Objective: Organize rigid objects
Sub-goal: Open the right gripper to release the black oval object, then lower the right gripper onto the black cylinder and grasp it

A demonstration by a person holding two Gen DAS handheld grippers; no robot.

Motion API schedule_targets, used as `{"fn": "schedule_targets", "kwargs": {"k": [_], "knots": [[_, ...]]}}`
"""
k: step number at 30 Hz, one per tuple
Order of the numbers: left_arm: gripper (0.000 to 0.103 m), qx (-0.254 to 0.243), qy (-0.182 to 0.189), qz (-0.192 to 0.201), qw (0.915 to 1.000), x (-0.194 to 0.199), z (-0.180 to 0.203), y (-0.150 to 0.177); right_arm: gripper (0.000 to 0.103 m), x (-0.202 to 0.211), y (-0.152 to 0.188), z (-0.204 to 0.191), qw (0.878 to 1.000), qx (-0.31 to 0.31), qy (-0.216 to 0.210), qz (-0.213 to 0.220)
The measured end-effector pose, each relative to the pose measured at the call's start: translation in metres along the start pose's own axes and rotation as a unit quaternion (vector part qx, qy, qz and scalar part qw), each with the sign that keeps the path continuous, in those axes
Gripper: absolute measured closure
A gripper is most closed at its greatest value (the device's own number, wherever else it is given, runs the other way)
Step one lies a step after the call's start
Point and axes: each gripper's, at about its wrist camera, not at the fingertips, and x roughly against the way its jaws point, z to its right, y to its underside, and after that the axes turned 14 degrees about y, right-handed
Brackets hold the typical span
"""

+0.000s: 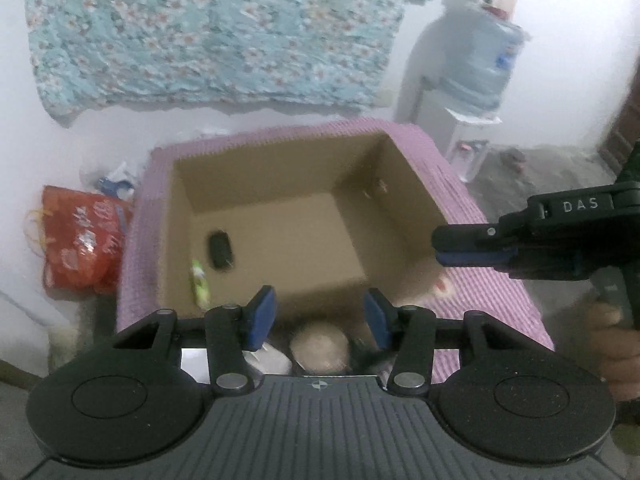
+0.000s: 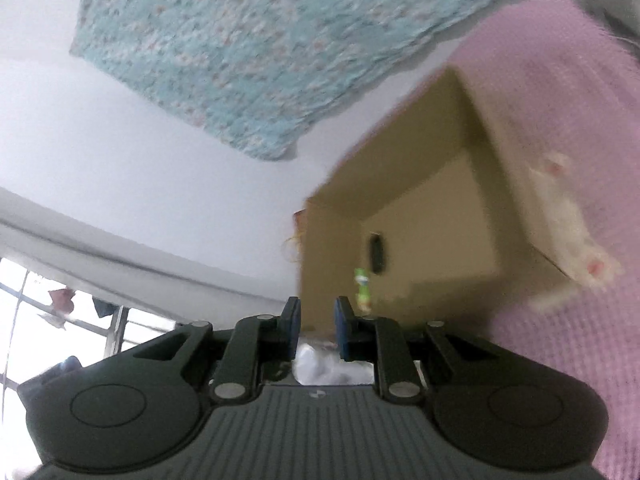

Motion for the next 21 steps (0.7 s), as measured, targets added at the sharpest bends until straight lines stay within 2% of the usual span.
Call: {"fn": "schedule_targets", "kwargs": {"k": [4,8,13,21], "knots": [[0.055,-0.018,0.011,-0.024,0.9995,-0.024,0.014,0.031,0.081,0.002,0.038,0.035,0.998,-0.050,0.027,0.001],[0.055,-0.021,0.019,-0.058,0.9979,-0.053,0.021,0.049,0.081,-0.014,0.063,0.071,0.993,-0.100,0.062,-0.016],[0.060,-0.045,0.008,-0.073,0.9963,-0.087,0.025,0.063,0.081,-0.051,0.072,0.097,0.983,-0.153,0.095,-0.035],[0.065,-0.061,-0.003,-0.109,0.9922,-0.134,0.015,0.065,0.081,-0.080,0.070,0.110,0.980,-0.163,0.102,-0.056]]}}
